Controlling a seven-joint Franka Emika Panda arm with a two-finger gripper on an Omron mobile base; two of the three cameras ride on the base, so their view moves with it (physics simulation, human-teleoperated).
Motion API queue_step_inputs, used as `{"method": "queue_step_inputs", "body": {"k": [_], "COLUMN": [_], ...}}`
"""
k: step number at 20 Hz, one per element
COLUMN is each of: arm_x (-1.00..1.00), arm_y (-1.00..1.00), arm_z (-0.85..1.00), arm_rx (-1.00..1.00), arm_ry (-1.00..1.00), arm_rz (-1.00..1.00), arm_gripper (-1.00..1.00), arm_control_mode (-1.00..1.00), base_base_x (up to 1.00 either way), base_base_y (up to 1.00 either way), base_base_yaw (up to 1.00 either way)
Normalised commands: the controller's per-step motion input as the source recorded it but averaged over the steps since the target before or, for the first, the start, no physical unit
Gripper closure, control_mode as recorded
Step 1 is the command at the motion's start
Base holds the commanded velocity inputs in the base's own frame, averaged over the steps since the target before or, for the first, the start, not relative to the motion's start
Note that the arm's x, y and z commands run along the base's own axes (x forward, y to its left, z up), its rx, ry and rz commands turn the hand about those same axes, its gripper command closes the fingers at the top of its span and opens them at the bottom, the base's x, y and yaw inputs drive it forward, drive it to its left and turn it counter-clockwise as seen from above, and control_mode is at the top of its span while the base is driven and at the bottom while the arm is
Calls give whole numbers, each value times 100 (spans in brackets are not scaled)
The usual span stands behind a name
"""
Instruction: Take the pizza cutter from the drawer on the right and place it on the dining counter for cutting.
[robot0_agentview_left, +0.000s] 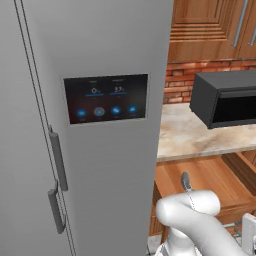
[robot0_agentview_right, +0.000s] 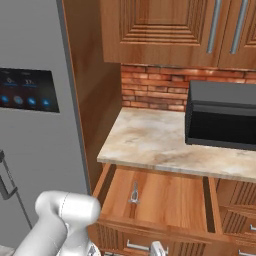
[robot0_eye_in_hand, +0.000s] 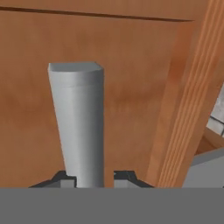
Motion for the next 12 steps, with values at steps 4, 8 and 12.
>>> {"method": "queue_step_inputs", "body": {"k": [4,8,12], "arm_x": [0,0,0], "arm_y": [0,0,0], "arm_z": [0,0,0], "arm_rx": [0,0,0], "arm_ry": [0,0,0], "arm_rz": [0,0,0], "arm_gripper": [100,-100,-100], "arm_control_mode": [-100,-100,-100], "base_base_x": [0,0,0], "base_base_y": [0,0,0], "base_base_yaw": [0,0,0]}}
